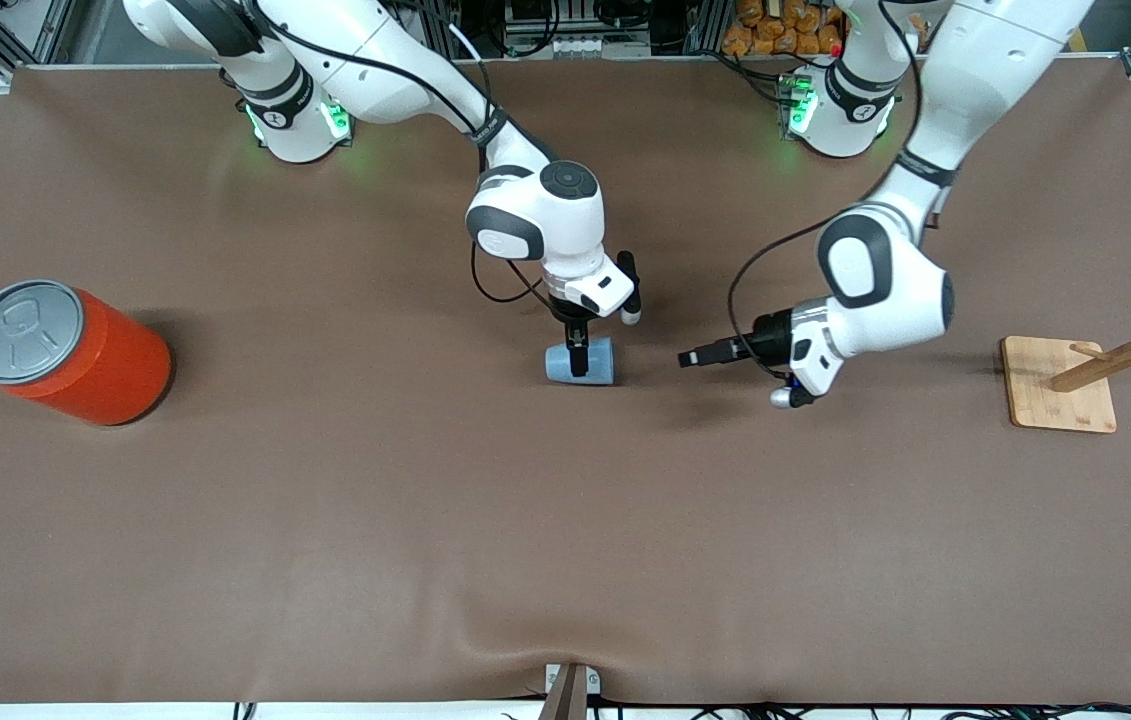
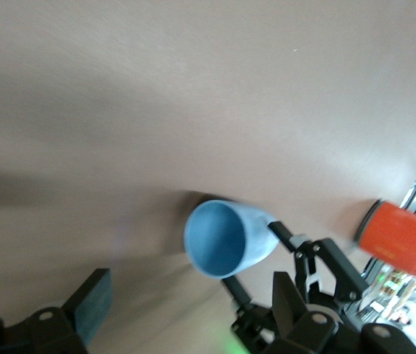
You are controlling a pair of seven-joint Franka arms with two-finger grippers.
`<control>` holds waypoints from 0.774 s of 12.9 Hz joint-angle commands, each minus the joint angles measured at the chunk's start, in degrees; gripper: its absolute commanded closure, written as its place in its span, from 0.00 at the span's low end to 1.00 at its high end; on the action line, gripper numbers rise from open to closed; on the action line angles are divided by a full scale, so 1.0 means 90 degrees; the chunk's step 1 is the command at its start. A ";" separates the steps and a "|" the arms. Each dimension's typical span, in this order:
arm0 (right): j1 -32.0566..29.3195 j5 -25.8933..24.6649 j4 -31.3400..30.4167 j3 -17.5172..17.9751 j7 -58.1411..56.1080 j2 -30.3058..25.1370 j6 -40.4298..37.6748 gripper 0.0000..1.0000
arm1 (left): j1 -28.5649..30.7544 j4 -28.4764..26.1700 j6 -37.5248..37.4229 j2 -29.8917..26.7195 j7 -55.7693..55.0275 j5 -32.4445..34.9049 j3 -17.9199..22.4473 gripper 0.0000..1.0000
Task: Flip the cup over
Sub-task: 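Close the left gripper on the cup held by the right gripper, then open the right gripper and pull it back from the cup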
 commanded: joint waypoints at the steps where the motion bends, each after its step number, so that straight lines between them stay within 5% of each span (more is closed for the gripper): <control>1: 0.0007 -0.0161 0.0038 0.0014 0.0200 -0.0204 -0.0337 0.00 | -0.0470 -0.0003 0.0502 0.0335 0.1145 -0.1824 -0.0008 0.10; 3: -0.0032 0.0111 0.0029 0.0015 0.0190 -0.0399 -0.0455 0.00 | -0.0667 0.0026 0.0542 0.0551 0.2250 -0.3254 -0.0008 0.13; 10: -0.0393 0.1262 0.0038 0.0025 0.0171 -0.1239 -0.1529 0.00 | -0.1038 0.0573 0.0552 0.1068 0.2430 -0.3621 -0.0008 0.26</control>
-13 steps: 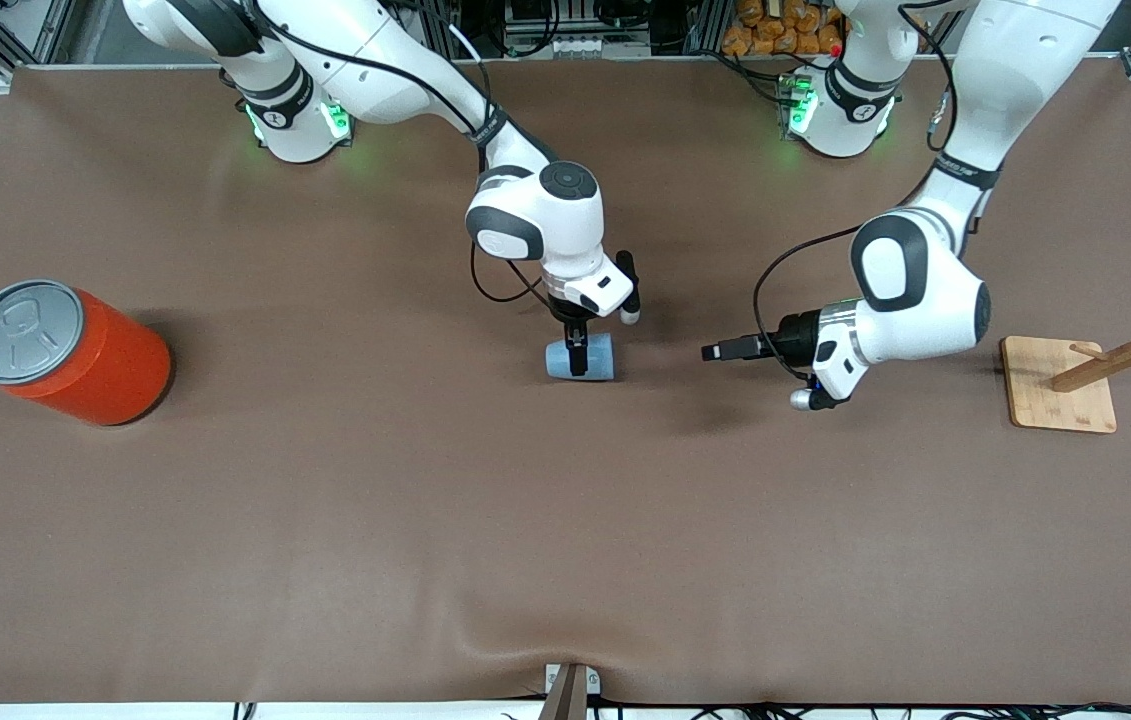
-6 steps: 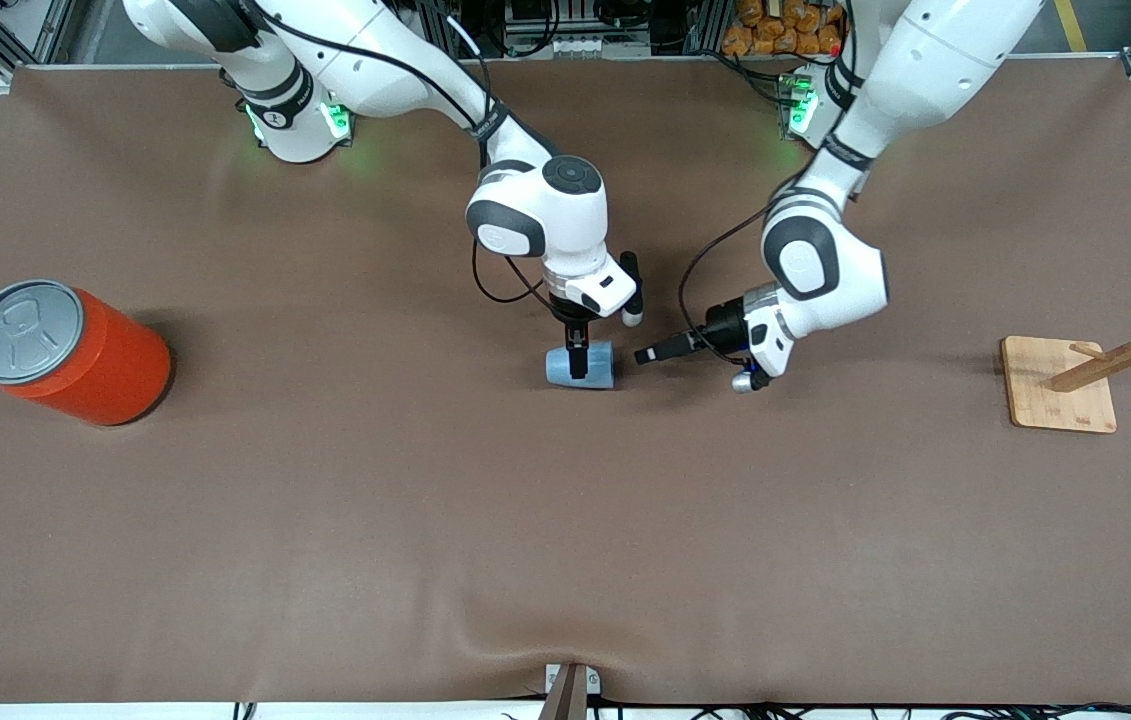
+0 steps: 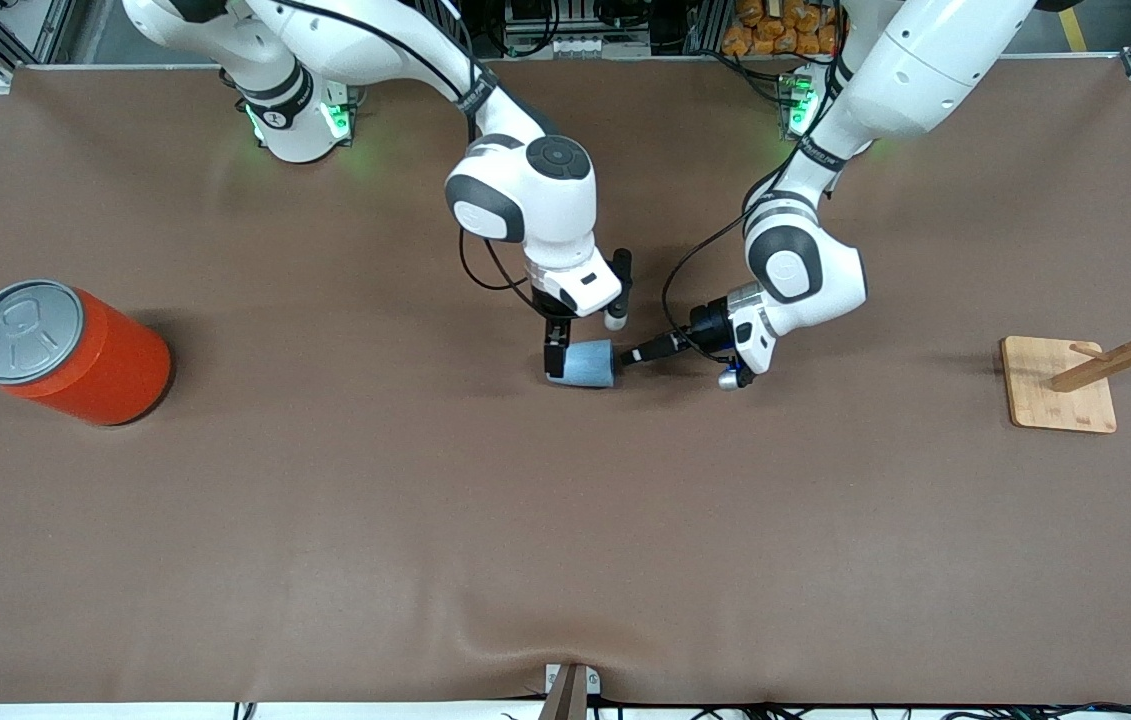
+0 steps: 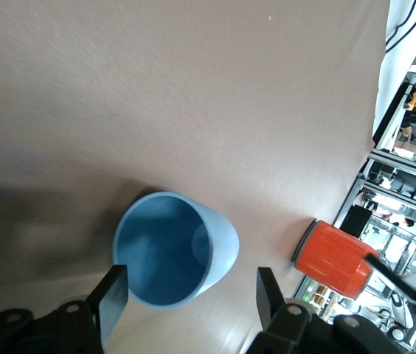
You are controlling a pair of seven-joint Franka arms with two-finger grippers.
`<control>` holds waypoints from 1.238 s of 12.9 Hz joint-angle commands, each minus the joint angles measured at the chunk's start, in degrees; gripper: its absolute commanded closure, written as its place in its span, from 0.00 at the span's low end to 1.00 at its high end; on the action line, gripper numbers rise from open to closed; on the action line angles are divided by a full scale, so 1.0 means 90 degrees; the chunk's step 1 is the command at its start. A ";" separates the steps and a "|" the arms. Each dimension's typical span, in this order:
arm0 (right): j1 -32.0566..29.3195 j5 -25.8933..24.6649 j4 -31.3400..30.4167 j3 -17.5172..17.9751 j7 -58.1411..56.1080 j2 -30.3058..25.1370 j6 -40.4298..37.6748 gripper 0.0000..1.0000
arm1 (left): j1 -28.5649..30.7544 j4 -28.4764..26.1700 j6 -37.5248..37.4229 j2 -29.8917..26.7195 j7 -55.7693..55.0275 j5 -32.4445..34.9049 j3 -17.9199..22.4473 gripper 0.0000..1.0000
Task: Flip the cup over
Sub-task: 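Open the right gripper and pull it back from the cup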
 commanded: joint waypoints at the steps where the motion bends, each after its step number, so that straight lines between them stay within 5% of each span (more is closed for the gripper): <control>1: -0.0222 0.0633 -0.0126 0.0047 0.0028 -0.0358 -0.0317 0.00 | -0.0146 0.0432 0.0062 0.0412 0.0168 -0.0207 -0.0005 0.27; 4: -0.0710 0.0753 -0.0126 0.0047 0.0028 -0.0475 -0.0581 0.00 | -0.0370 0.0920 0.0062 0.0793 0.0168 -0.0478 -0.0005 0.32; 5: -0.0895 0.0753 -0.0126 0.0047 0.0047 -0.0495 -0.0640 0.00 | -0.0477 0.1028 0.0062 0.0881 0.0168 -0.0567 -0.0005 0.43; 6: -0.1090 0.0772 -0.0126 0.0037 0.0048 -0.0495 -0.0660 0.00 | -0.0498 0.1058 0.0062 0.0940 0.0177 -0.0568 0.0004 0.59; 7: -0.1334 0.0782 -0.0116 0.0037 0.0057 -0.0495 -0.0650 0.00 | -0.0498 0.1068 0.0062 0.0960 0.0158 -0.0568 0.0004 0.86; 8: -0.1607 0.0773 -0.0087 0.0037 0.0057 -0.0485 -0.0640 0.00 | -0.0507 0.1117 0.0062 0.0941 0.0081 -0.0568 0.0004 1.00; 16: -0.3142 0.1359 0.0070 0.0017 0.0836 -0.0630 -0.0679 0.00 | -0.0215 0.0776 0.1243 -0.0287 -0.1713 0.0797 0.0161 1.00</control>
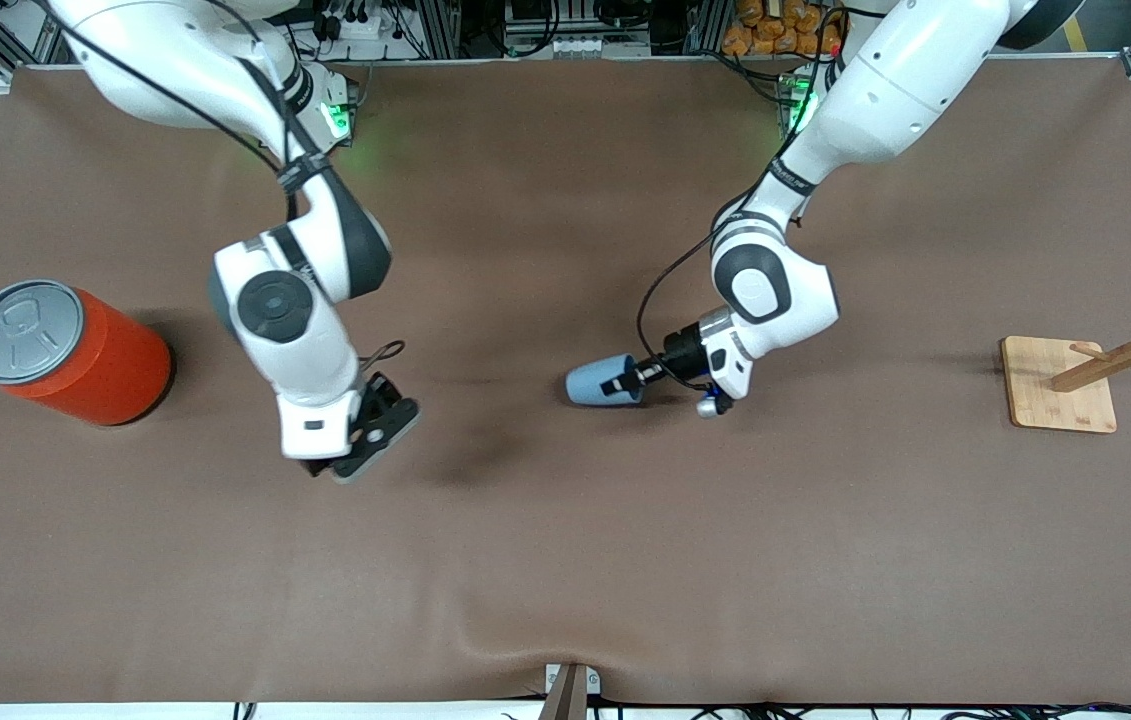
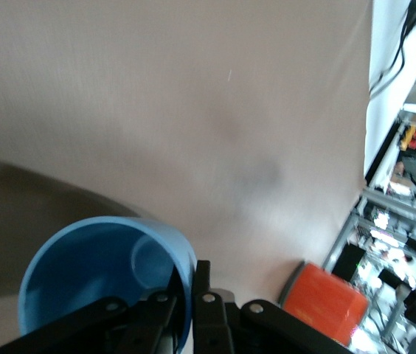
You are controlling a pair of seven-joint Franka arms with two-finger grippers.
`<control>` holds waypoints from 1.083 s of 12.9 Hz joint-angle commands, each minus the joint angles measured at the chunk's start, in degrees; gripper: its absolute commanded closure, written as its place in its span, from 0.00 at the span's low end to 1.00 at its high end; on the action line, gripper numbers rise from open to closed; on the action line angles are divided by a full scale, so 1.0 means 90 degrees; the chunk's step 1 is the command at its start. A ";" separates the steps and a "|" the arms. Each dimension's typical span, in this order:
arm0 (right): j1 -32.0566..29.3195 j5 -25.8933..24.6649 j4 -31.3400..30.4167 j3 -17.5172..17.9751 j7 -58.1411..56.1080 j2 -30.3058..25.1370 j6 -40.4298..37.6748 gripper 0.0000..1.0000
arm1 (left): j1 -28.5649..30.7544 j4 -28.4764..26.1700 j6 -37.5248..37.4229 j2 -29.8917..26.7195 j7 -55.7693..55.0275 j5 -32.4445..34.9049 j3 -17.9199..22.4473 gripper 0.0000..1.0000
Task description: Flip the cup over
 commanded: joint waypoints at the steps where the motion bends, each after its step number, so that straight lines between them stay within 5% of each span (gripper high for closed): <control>1: -0.0228 0.0179 -0.0066 0.0087 0.0588 -0.0462 -0.0313 0.00 | 0.0180 -0.0320 0.0204 -0.0759 -0.0936 0.0720 0.0115 1.00; 7: -0.0667 0.0198 0.0012 0.0097 0.0814 -0.1361 -0.1084 0.00 | 0.1224 -0.0018 -0.0294 -0.0770 -0.2471 0.4214 0.0165 1.00; 10: -0.0862 0.0344 -0.0017 0.0009 0.0911 -0.2219 -0.2216 0.00 | 0.1986 0.0187 -0.1570 -0.1032 -0.3075 0.6068 0.0281 1.00; 14: -0.0833 0.1037 0.0002 -0.0859 0.0941 -0.2963 -0.3261 0.00 | 0.2427 0.0237 -0.2052 -0.1297 -0.4315 0.9592 0.0341 1.00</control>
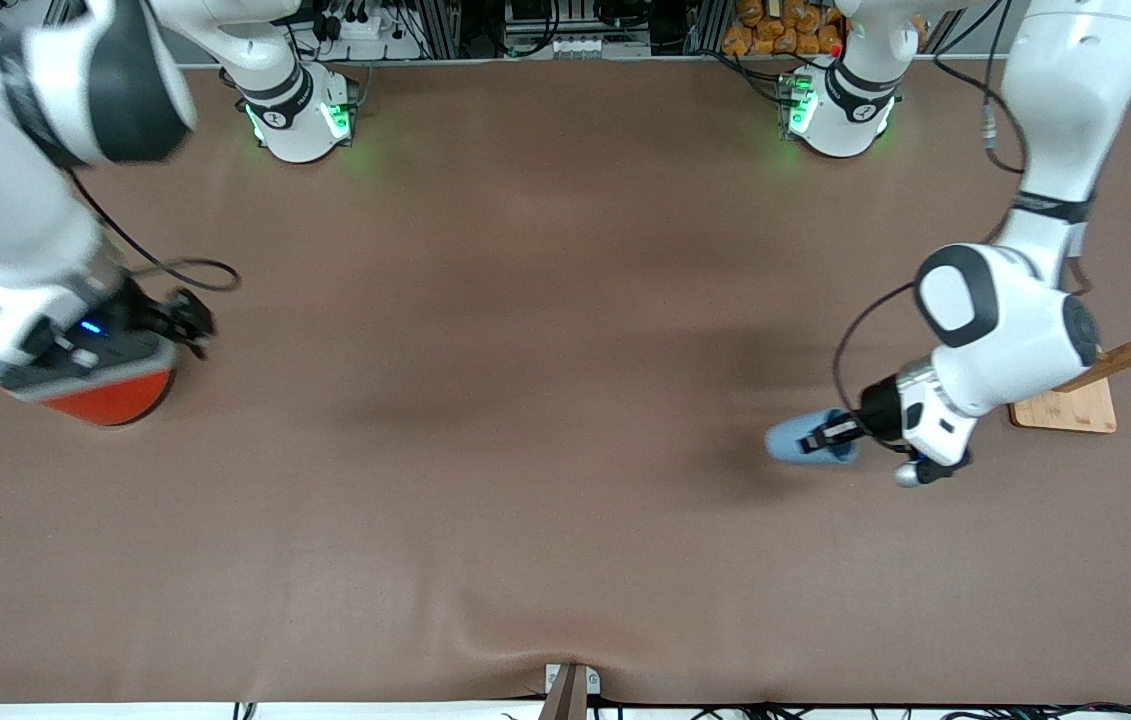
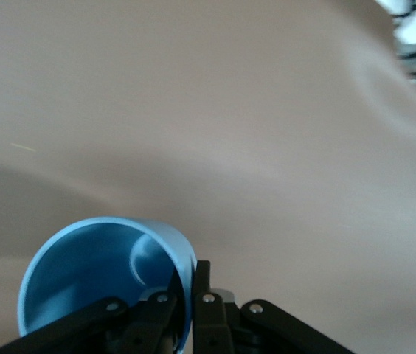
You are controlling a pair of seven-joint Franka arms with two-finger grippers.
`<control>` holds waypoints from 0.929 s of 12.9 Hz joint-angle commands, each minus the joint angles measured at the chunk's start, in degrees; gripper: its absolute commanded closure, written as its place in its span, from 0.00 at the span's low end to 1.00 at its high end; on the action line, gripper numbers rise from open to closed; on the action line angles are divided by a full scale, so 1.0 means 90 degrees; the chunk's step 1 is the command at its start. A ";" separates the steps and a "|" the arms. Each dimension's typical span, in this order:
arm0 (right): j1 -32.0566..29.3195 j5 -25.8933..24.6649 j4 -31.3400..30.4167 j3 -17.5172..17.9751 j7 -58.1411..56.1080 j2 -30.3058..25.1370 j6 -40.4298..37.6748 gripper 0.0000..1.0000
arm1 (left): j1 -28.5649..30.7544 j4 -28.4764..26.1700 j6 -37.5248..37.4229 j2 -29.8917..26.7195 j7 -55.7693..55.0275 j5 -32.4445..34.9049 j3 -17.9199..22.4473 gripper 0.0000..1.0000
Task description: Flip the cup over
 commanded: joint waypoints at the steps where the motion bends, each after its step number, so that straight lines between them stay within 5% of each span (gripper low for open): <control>1: -0.0110 0.0533 -0.0187 -0.0372 0.0052 -0.0436 -0.0536 0.00 | 0.0048 -0.0226 -0.0172 -0.0316 -0.0897 0.1912 0.0009 1.00; 4: -0.0353 0.0865 -0.0003 -0.0529 0.0081 -0.0632 -0.1103 0.00 | 0.0349 -0.0607 -0.0007 -0.0307 -0.1417 0.3458 0.0000 1.00; 10: -0.0648 0.1238 0.0377 -0.0442 0.0734 -0.0652 -0.1884 0.00 | 0.0517 -0.1282 0.0794 -0.0053 -0.1544 0.4114 0.0087 1.00; 11: -0.0628 0.1209 0.0466 -0.0441 0.0764 -0.0643 -0.1973 0.00 | 0.0517 -0.1282 0.0775 -0.0043 -0.1545 0.4203 0.0107 0.65; 12: -0.0618 0.1208 0.0467 -0.0441 0.0765 -0.0643 -0.1984 0.00 | 0.0527 -0.1253 0.0755 -0.0033 -0.1564 0.4204 0.0107 0.13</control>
